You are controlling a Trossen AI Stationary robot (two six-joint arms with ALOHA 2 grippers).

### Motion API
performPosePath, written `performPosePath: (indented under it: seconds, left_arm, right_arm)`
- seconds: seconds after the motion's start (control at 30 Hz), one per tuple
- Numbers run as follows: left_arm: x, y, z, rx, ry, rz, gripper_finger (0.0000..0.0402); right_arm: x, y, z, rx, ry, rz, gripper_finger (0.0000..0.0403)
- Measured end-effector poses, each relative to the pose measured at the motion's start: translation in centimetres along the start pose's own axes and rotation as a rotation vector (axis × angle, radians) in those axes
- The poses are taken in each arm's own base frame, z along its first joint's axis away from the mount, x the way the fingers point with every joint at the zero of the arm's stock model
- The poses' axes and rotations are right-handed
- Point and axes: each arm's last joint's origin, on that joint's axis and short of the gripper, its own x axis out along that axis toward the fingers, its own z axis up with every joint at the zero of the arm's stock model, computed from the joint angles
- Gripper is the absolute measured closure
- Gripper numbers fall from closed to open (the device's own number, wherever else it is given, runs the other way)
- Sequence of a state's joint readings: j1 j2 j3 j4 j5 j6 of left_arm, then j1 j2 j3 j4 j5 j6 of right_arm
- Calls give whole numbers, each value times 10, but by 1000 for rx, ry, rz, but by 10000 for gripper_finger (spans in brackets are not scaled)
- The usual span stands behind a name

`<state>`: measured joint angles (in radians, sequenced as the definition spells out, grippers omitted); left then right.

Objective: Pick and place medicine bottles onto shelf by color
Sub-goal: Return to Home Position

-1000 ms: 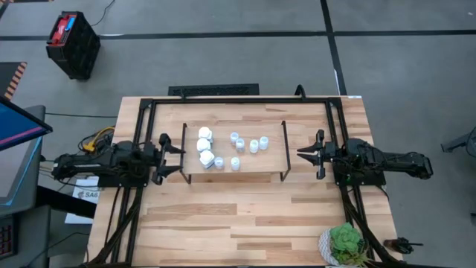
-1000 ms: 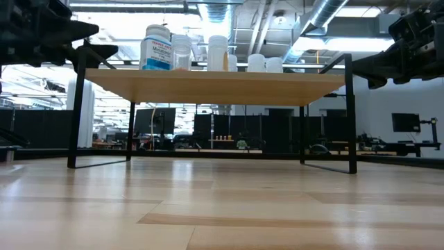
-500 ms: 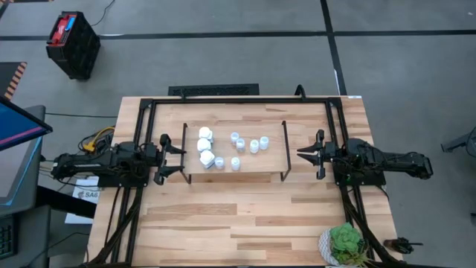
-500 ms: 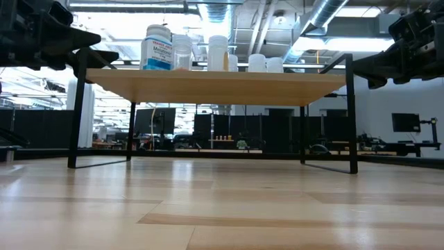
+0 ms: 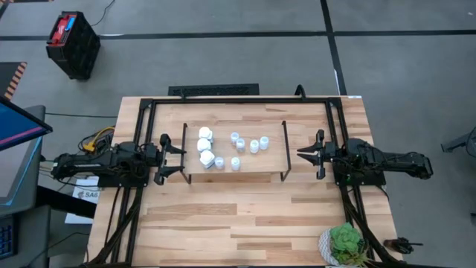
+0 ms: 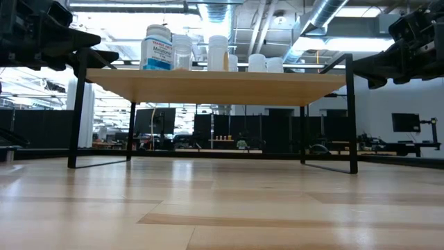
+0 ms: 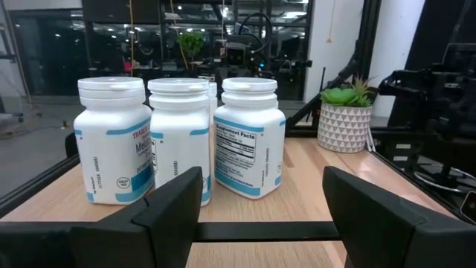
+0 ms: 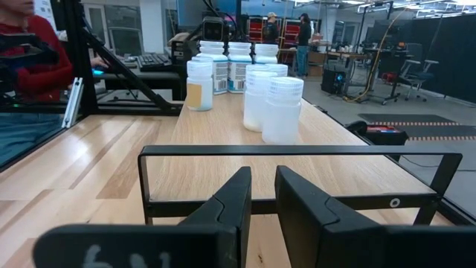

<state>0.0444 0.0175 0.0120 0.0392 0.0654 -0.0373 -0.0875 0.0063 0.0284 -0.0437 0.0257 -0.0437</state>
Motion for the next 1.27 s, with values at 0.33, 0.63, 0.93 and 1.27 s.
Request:
performPosePath:
  seconds: [0.33, 0.63, 0.93, 1.27]
  left_arm:
    - [0, 0, 0, 11, 3, 0, 136]
    - [0, 0, -1, 34, 5, 0, 136]
    - [0, 0, -1, 34, 6, 1, 136]
    - [0, 0, -1, 34, 6, 1, 136]
  right_arm:
    - [0, 0, 0, 0, 0, 0, 317]
    - [0, 0, 0, 0, 0, 0, 317]
    - [0, 0, 0, 0, 0, 0, 317]
    - [0, 0, 0, 0, 0, 0, 317]
